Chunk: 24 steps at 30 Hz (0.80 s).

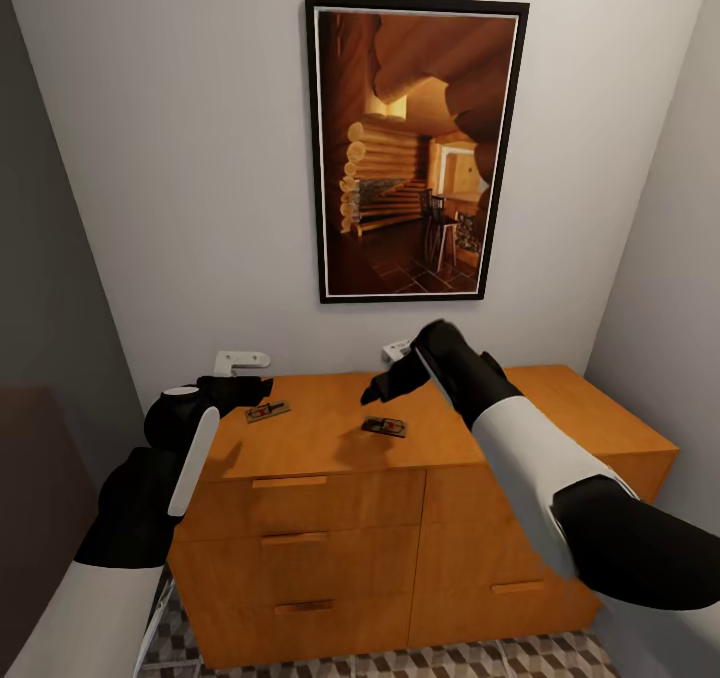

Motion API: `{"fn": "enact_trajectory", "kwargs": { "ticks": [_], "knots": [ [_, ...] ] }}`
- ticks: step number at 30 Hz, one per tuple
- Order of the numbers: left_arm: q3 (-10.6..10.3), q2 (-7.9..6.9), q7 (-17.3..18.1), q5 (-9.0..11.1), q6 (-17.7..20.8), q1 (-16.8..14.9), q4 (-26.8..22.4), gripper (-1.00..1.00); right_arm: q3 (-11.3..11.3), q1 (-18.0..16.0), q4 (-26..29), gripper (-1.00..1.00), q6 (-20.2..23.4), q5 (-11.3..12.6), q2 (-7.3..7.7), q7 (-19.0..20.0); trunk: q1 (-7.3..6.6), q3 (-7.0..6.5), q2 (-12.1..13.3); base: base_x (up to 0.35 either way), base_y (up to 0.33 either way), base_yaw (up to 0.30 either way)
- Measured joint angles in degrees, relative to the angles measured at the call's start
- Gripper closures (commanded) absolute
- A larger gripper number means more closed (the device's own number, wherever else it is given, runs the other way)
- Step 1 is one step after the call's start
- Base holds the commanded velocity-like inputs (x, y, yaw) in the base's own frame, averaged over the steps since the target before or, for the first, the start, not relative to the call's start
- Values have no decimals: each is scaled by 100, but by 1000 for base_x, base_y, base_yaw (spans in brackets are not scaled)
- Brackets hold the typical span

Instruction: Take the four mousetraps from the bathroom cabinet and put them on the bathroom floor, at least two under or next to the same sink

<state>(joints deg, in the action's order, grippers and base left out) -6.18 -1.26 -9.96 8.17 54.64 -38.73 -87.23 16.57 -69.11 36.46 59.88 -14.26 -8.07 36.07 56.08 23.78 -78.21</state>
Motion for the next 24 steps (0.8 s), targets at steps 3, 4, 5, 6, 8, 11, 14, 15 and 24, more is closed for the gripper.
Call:
{"fn": "enact_trajectory", "kwargs": {
  "ticks": [3,4,5,6,8,11,14,15,24],
  "knots": [
    [-1,0,0,1,0,0,0,-100,0,-88,-117,-100,0,0,6,61,0,0,0,0,0,0],
    [-2,0,0,1,0,1,0,-100,-1,-123,-161,-100,0,-5,21,84,0,0,0,0,0,0],
    [-2,0,0,1,0,0,0,-100,-1,-136,-178,-100,0,-8,32,93,0,0,0,0,0,0],
    [-2,0,0,1,1,0,0,-100,-1,-147,-190,-100,0,-8,45,99,0,0,0,0,0,0],
    [-3,0,0,2,1,-1,0,-100,-2,-179,-208,-100,0,-9,74,107,0,0,0,0,0,0],
    [-3,0,0,2,1,0,0,-100,-2,-248,-230,-100,0,-5,113,118,0,0,0,0,0,0],
    [-3,0,0,1,1,0,0,-100,-3,-357,-251,-100,1,-1,143,126,0,0,0,0,0,0],
    [-3,0,0,1,1,-2,0,-100,-3,-382,-254,-100,1,-1,147,127,0,0,0,0,0,0],
    [-6,2,6,5,1,0,0,-100,-9,-605,-440,-100,2,0,157,136,0,0,0,0,0,0]
  ]
}}
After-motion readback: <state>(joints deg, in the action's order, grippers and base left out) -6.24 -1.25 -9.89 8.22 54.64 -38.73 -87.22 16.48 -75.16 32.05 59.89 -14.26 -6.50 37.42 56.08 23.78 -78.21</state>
